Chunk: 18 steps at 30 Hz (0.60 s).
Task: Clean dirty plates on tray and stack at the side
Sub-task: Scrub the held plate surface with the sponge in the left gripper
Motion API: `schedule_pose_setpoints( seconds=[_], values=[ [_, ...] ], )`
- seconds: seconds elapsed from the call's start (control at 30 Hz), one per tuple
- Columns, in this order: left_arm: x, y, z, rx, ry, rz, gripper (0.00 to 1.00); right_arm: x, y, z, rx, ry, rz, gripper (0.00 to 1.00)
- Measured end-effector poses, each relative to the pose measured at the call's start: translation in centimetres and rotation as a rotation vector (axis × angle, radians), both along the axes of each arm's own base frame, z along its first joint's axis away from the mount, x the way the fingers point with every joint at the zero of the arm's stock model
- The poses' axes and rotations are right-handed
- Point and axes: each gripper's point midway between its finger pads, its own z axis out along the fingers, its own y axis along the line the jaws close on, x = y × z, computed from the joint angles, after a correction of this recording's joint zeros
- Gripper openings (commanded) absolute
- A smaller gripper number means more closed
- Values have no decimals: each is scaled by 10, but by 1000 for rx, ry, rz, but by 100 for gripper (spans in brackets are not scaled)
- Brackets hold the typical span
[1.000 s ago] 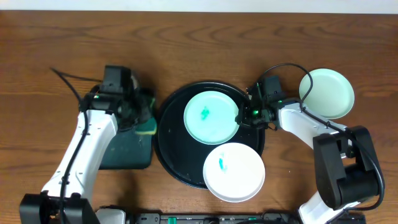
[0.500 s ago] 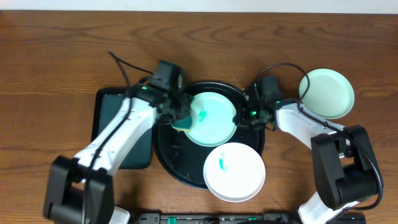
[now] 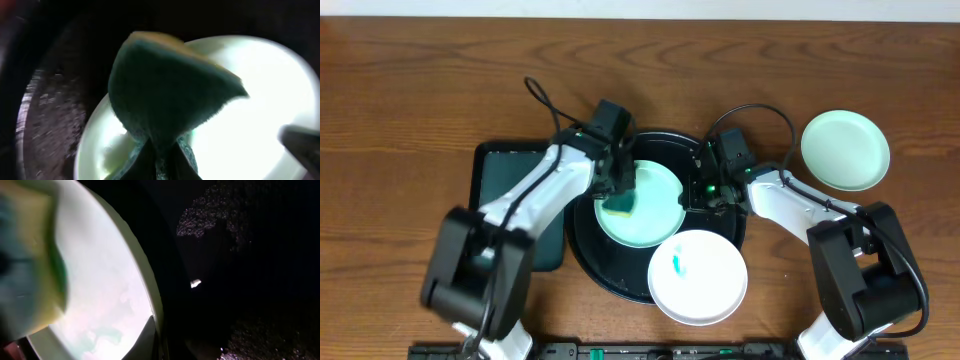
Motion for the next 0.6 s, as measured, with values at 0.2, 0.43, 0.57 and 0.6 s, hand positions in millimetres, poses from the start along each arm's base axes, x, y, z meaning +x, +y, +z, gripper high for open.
schedule_pose_setpoints(
  seconds=[0.2, 0.43, 0.57, 0.6],
  values=[
    [-3, -8, -16, -22, 77, -9, 7, 0, 0, 0, 0, 0, 0, 1],
    [-18, -33, -13, -149, 132, -114, 7, 0, 0, 0, -3, -2, -1, 1],
    [-39, -63, -11, -230, 175, -206, 7, 0, 0, 0, -3, -2, -1, 1],
    [-43, -70, -10, -248, 183, -224, 7, 0, 0, 0, -3, -2, -1, 1]
  ],
)
